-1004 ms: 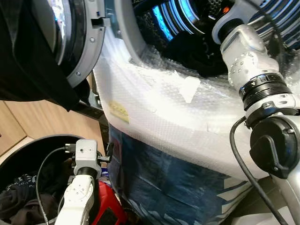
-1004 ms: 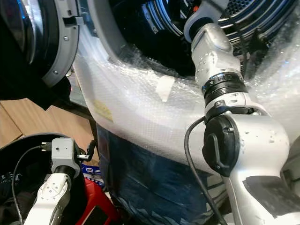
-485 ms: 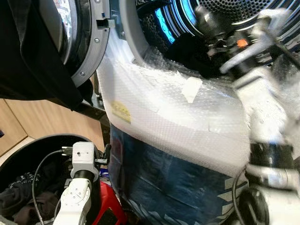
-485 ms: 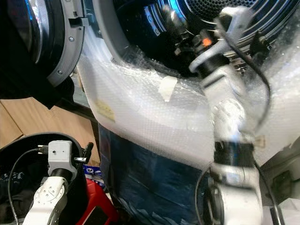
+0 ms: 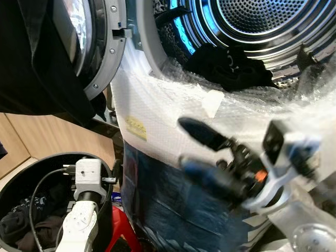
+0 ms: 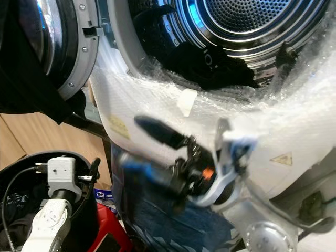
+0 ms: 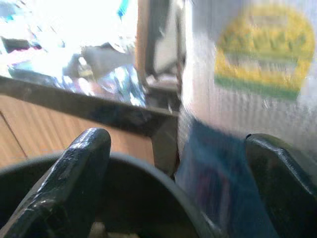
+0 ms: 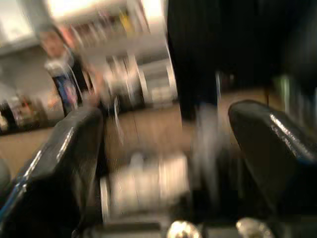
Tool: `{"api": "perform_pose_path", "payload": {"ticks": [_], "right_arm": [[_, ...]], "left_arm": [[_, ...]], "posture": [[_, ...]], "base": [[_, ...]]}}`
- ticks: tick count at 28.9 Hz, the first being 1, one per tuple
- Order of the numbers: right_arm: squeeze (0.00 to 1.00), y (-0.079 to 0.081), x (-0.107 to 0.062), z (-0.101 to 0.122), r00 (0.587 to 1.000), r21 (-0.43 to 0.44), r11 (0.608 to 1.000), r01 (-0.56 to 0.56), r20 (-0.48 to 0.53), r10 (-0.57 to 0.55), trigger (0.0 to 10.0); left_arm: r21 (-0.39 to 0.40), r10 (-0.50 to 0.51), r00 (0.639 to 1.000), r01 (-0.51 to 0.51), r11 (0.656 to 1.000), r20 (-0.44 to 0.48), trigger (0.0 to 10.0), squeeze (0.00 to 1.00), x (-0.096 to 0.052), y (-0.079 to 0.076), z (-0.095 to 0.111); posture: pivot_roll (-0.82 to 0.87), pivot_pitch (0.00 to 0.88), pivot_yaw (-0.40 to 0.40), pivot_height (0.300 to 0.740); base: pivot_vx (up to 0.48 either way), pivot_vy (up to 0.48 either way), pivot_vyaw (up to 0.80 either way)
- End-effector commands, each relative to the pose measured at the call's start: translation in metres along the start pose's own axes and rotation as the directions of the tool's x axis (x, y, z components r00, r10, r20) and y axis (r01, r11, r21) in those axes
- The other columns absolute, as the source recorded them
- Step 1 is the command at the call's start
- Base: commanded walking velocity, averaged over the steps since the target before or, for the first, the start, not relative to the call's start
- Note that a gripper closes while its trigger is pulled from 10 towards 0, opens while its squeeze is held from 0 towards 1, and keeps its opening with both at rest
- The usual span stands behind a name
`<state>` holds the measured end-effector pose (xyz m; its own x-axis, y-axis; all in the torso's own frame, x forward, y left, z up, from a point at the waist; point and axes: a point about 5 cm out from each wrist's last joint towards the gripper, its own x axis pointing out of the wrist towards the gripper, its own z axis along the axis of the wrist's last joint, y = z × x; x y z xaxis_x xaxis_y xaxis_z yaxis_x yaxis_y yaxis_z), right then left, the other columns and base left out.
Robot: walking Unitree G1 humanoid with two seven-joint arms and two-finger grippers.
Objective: Clothes washing
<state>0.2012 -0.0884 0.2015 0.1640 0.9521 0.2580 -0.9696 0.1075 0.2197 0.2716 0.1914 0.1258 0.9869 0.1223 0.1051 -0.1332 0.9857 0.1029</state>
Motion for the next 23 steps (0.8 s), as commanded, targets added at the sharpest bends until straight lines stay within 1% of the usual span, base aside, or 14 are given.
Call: {"api": "perform_pose_path", "payload": {"ticks": [1, 5, 6, 7, 8, 11, 14, 15, 16, 17, 19, 21, 22, 23], "right_arm": [[0.00, -0.015, -0.007, -0.021, 0.990, 0.003, 0.994, 0.113, -0.089, -0.112, 10.0], [0.00, -0.026, -0.028, -0.044, 0.964, 0.089, 0.965, 0.247, -0.119, -0.236, 10.0], [0.09, -0.028, -0.033, -0.051, 0.959, 0.115, 0.957, 0.266, -0.130, -0.251, 10.0], [0.84, -0.030, -0.042, -0.064, 0.951, 0.157, 0.945, 0.287, -0.160, -0.263, 10.0], [1.00, -0.030, -0.046, -0.070, 0.946, 0.159, 0.942, 0.297, -0.181, -0.268, 10.0], [1.00, -0.040, -0.068, -0.100, 0.887, 0.135, 0.906, 0.402, -0.302, -0.349, 10.0], [0.95, -0.061, -0.117, -0.164, 0.623, 0.053, 0.728, 0.684, -0.562, -0.544, 10.0], [0.00, -0.061, -0.127, -0.178, 0.538, 0.001, 0.693, 0.721, -0.631, -0.558, 10.0], [0.00, -0.057, -0.143, -0.195, 0.439, -0.057, 0.644, 0.763, -0.685, -0.581, 10.0], [0.00, -0.057, -0.158, -0.206, 0.333, -0.057, 0.514, 0.856, -0.700, -0.632, 10.0], [0.00, -0.055, -0.167, -0.214, 0.253, -0.062, 0.419, 0.906, -0.715, -0.652, 10.0], [0.00, -0.052, -0.170, -0.220, 0.227, -0.077, 0.408, 0.910, -0.731, -0.643, 10.0], [1.00, -0.046, -0.173, -0.227, 0.197, -0.103, 0.409, 0.907, -0.754, -0.627, 10.0], [1.00, -0.038, -0.181, -0.240, 0.103, -0.151, 0.348, 0.925, -0.784, -0.613, 10.0]], "left_arm": [[0.009, 0.016, 0.999, -0.016, 1.000, 0.037, 10.0, 0.00, -0.001, 0.004, 0.010], [0.008, 0.022, 0.998, -0.022, 1.000, 0.053, 10.0, 0.00, -0.002, 0.009, 0.019], [0.002, 0.025, 0.998, -0.025, 1.000, 0.061, 10.0, 0.00, -0.003, 0.011, 0.020], [-0.004, 0.030, 0.997, -0.029, 1.000, 0.070, 10.0, 0.00, -0.003, 0.014, 0.022], [-0.002, 0.029, 0.997, -0.028, 1.000, 0.069, 10.0, 0.00, -0.003, 0.015, 0.022], [0.000, 0.019, 0.999, -0.019, 1.000, 0.049, 10.0, 0.00, -0.003, 0.020, 0.025], [-0.009, -0.011, 1.000, 0.011, 1.000, -0.006, 10.0, 0.00, 0.000, 0.025, 0.026], [0.004, -0.037, 0.999, 0.037, 0.999, -0.006, 10.0, 0.00, 0.001, 0.026, 0.028], [0.041, -0.070, 0.998, 0.071, 0.997, -0.004, 10.0, 0.00, 0.003, 0.031, 0.033], [0.099, -0.097, 0.995, 0.098, 0.990, -0.017, 10.0, 0.00, 0.004, 0.040, 0.035], [0.138, -0.106, 0.994, 0.110, 0.984, -0.036, 10.0, 0.00, 0.005, 0.048, 0.036], [0.159, -0.107, 0.993, 0.113, 0.981, -0.044, 10.0, 0.00, 0.005, 0.053, 0.036], [0.170, -0.113, 0.992, 0.121, 0.978, -0.058, 10.0, 0.00, 0.005, 0.059, 0.037], [0.187, -0.151, 0.983, 0.168, 0.968, -0.103, 10.0, 0.00, 0.002, 0.065, 0.036]], "posture": [[-0.02, 0.000, -0.025, 0.740], [0.00, 0.000, -0.020, 0.740], [0.00, 0.000, -0.019, 0.740], [0.00, 0.000, -0.019, 0.740], [0.00, 0.000, -0.017, 0.740], [0.00, 0.000, -0.017, 0.740], [0.01, 0.000, -0.015, 0.740], [0.01, 0.000, -0.017, 0.740], [0.02, 0.000, -0.020, 0.740], [0.03, 0.000, -0.018, 0.740], [0.03, 0.002, -0.016, 0.740], [0.03, 0.005, -0.011, 0.740], [0.03, 0.008, -0.009, 0.740], [0.05, 0.007, -0.011, 0.740]], "base": [[0.000, 0.000, 0.00], [0.000, 0.000, 0.00], [0.000, 0.000, 0.00], [0.000, 0.000, 0.00], [0.000, 0.000, 0.00], [0.000, 0.000, 0.00], [0.000, 0.000, 0.00], [0.000, 0.000, 0.00], [0.000, 0.000, 0.00], [0.000, 0.000, 0.00], [0.000, 0.000, 0.00], [0.000, 0.000, 0.00], [0.000, 0.000, 0.00], [0.000, 0.000, 0.00]]}}
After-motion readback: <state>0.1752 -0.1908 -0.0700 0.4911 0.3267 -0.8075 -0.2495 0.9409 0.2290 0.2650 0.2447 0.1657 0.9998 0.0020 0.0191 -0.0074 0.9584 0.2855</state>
